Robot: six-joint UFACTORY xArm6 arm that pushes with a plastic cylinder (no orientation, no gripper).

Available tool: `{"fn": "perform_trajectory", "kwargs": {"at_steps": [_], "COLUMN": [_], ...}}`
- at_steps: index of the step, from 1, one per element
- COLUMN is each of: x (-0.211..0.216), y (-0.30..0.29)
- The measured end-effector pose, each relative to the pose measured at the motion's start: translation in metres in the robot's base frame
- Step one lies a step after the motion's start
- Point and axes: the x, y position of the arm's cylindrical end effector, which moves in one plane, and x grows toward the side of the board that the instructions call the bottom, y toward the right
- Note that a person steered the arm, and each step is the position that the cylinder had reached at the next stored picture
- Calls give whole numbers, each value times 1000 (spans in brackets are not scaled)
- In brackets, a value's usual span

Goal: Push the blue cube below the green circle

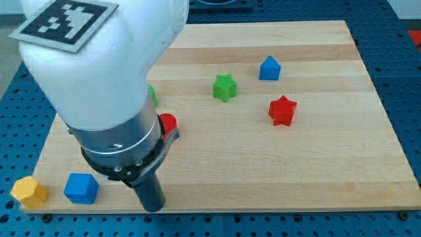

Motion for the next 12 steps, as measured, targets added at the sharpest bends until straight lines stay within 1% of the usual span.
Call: {"fn": "perform_trajectory", "kwargs": {"at_steps": [2, 5, 6, 8, 9, 12], "x": [0, -1, -2, -39, -40, -44], "y": [-23, -110, -131, -133, -158, -198]}}
